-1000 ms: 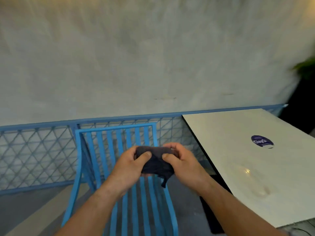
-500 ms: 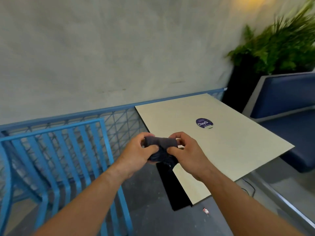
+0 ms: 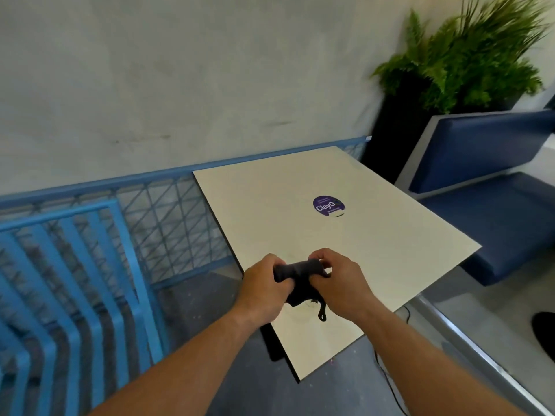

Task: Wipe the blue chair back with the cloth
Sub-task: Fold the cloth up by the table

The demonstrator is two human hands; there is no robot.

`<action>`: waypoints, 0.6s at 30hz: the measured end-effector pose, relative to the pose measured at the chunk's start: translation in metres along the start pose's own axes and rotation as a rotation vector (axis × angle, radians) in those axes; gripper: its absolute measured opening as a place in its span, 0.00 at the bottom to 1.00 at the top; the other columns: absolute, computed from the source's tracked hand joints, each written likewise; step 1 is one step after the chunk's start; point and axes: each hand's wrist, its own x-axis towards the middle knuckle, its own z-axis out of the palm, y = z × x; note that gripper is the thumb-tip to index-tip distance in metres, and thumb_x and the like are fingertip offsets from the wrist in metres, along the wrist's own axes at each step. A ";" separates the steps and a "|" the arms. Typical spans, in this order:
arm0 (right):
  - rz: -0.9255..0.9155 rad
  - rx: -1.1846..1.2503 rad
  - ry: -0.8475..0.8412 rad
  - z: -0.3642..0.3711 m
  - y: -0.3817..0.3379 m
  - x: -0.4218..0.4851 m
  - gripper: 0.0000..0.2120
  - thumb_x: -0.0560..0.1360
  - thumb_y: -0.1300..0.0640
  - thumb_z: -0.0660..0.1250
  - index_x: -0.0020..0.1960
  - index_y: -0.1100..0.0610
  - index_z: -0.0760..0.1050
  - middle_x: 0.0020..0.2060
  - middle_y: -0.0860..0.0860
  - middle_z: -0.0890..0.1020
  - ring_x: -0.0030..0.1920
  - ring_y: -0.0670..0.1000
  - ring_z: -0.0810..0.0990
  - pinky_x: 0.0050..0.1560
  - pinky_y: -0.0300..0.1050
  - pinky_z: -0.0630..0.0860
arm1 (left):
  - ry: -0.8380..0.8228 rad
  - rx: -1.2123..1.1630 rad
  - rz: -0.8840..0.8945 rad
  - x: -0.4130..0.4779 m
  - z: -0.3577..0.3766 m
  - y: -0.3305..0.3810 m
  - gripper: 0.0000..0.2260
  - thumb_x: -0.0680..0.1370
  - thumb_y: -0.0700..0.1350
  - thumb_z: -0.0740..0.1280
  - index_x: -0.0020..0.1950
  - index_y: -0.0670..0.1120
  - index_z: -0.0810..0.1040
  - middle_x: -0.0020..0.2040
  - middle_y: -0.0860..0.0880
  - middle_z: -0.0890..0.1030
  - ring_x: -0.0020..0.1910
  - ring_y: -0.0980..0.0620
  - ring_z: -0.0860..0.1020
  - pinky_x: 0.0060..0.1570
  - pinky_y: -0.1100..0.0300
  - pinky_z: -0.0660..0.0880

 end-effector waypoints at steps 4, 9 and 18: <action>0.015 -0.118 -0.059 -0.016 0.026 0.042 0.13 0.75 0.66 0.63 0.52 0.50 0.76 0.44 0.50 0.80 0.38 0.49 0.82 0.40 0.46 0.83 | 0.030 0.009 -0.072 0.032 0.038 0.002 0.05 0.72 0.41 0.67 0.45 0.49 0.74 0.41 0.51 0.78 0.40 0.52 0.77 0.36 0.59 0.76; 0.003 -0.220 -0.200 -0.022 0.057 0.091 0.12 0.73 0.66 0.64 0.49 0.50 0.76 0.41 0.52 0.81 0.38 0.52 0.83 0.42 0.51 0.83 | 0.069 0.050 -0.169 0.063 0.077 -0.009 0.04 0.74 0.41 0.67 0.45 0.49 0.73 0.40 0.51 0.77 0.38 0.54 0.76 0.32 0.65 0.69; -0.037 -0.440 -0.454 0.018 0.084 0.147 0.12 0.71 0.64 0.60 0.50 0.51 0.74 0.39 0.50 0.79 0.37 0.50 0.81 0.40 0.49 0.83 | 0.146 0.335 -0.280 0.087 0.100 -0.053 0.06 0.72 0.51 0.65 0.39 0.55 0.69 0.39 0.53 0.76 0.38 0.54 0.73 0.33 0.61 0.70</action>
